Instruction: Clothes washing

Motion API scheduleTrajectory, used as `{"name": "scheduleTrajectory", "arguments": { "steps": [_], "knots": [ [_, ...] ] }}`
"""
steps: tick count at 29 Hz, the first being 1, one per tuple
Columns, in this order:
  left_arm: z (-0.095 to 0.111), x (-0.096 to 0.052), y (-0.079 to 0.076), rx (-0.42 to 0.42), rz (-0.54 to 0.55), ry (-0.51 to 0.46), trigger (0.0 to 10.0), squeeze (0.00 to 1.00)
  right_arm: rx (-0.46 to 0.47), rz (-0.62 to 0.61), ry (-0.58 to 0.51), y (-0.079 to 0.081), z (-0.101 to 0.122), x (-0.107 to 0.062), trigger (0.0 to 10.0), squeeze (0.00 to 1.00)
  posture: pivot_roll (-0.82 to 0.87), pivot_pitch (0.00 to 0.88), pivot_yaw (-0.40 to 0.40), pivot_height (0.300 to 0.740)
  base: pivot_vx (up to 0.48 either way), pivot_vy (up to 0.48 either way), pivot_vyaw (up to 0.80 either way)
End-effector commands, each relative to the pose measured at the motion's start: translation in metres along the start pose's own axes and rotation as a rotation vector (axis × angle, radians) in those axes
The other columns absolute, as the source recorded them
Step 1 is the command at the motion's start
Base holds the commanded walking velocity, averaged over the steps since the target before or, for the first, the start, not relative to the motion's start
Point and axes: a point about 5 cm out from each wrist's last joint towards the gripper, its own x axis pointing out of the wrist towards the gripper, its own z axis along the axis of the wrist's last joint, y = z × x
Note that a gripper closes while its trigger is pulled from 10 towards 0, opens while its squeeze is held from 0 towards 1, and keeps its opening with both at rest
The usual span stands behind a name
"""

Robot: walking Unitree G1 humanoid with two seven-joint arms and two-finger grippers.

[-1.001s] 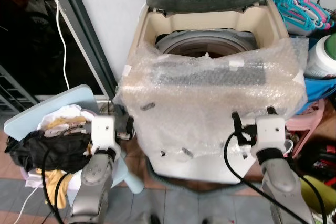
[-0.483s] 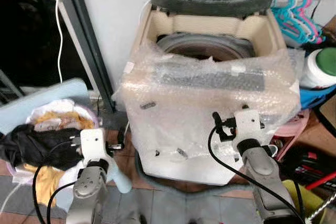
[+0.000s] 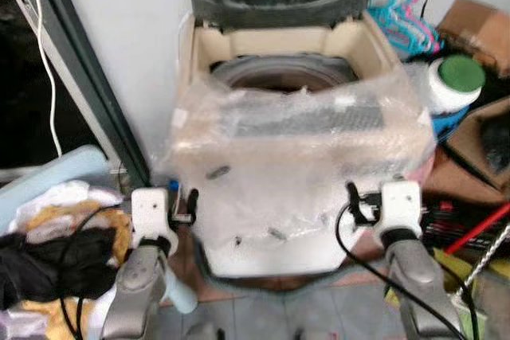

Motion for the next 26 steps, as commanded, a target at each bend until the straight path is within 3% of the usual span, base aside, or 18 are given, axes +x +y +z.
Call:
{"name": "scheduleTrajectory", "arguments": {
  "steps": [1, 21, 26],
  "knots": [
    [-0.0024, -0.0044, -0.0034, -0.007, -0.017, 0.008, 10.0, 0.0, -0.008, -0.011, 0.006, -0.0063, -0.0005, -0.0058, 10.0, 0.0, -0.07, 0.0, 0.053, 0.74, 0.0, 0.0, 0.0],
    [-0.0018, -0.0058, 0.0001, 0.027, -0.029, 0.004, 10.0, 0.0, 0.007, 0.022, 0.004, -0.0053, 0.0016, -0.0063, 10.0, 0.0, -0.06, 0.0, 0.054, 0.74, 0.0, 0.0, 0.0],
    [-0.0021, -0.0055, -0.0012, 0.029, -0.035, 0.007, 10.0, 0.0, 0.036, 0.022, -0.005, -0.0046, 0.0053, -0.005, 10.0, 0.0, -0.07, 0.0, 0.062, 0.74, -0.265, 0.0, 0.0]
  ]
}}
